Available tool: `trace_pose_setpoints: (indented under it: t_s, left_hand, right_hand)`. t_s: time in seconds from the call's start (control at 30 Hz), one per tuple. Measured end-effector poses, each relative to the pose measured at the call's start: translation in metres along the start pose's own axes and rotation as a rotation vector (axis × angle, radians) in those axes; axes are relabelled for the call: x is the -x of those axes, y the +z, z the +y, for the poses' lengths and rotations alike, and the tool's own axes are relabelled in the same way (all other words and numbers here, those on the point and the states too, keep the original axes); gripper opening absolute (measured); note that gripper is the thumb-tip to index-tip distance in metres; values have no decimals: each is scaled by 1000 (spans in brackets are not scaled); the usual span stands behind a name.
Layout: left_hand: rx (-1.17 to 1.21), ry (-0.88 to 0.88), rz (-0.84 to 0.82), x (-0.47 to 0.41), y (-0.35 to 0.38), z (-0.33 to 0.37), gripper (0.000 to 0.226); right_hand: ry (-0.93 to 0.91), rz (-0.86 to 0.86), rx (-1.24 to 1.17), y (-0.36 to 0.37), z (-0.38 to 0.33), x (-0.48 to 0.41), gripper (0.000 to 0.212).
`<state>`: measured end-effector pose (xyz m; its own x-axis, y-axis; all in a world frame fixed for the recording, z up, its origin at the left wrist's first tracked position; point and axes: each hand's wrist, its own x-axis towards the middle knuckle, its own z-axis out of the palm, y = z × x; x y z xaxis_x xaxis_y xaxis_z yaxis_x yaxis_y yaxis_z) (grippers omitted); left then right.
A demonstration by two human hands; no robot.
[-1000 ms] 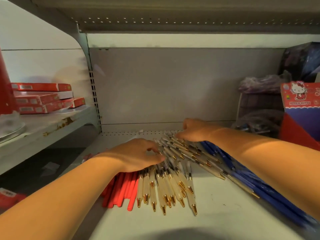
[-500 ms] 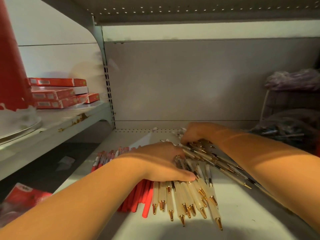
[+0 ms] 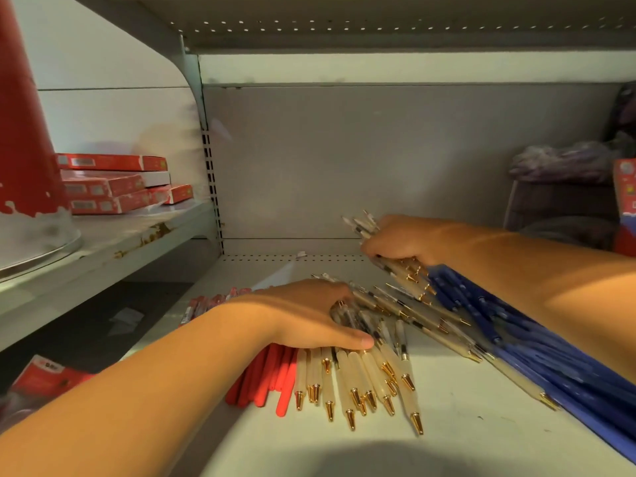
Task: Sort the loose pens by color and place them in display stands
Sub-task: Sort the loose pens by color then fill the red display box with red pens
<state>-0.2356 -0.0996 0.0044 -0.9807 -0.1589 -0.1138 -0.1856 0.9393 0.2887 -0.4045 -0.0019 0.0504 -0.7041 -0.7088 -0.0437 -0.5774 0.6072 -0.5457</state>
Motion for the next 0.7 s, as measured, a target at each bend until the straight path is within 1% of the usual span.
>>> trace_pose_setpoints:
  t_s: [0.07, 0.13, 0.2, 0.23, 0.3, 0.33, 0.37, 0.4, 0.47, 0.53, 0.57, 0.63, 0.67, 0.7]
  left_hand:
    - [-15, -25, 13, 2, -2, -1, 82]
    - [-8, -32, 71, 2, -4, -3, 66]
    - [44, -56, 180, -2, -5, -3, 51]
    - [83, -76, 230, -5, -5, -3, 48]
    - [166, -113, 304, -10, -3, 1, 47]
    - [200, -120, 324, -13, -1, 4, 49]
    - [222, -118, 334, -18, 2, 7, 54]
    - [239, -108, 332, -21, 5, 11, 59]
    - [285, -76, 304, -29, 9, 18, 65]
    - [301, -40, 273, -35, 9, 24, 63]
    - [259, -42, 253, -37, 9, 27, 61]
    - [118, -58, 178, -42, 11, 30, 55]
    - [71, -55, 139, -45, 13, 29, 48]
    - [51, -46, 113, -48, 17, 28, 42]
  right_hand:
    - [87, -152, -155, 7, -3, 28, 11]
    - [125, -267, -163, 20, -4, 53, 12]
    - [97, -260, -85, 33, -6, 70, 5]
    - [60, -217, -37, 38, -5, 76, 9]
    - [19, -164, -19, 41, -2, 85, 28]
    - [19, -174, -47, 41, -1, 90, 30]
    - [23, -202, -102, 39, 0, 94, 26]
    - [31, -232, -186, 38, 1, 98, 20]
    - [8, -272, -359, 34, 3, 109, 15]
    - [-63, -288, -429, 31, 11, 117, 19]
    - [-101, -278, -395, 29, 17, 123, 20]
    - [-187, -228, -226, 27, 28, 134, 13]
    - [-224, -223, -159, 26, 34, 139, 14]
    - [-256, -242, -125, 25, 42, 142, 21]
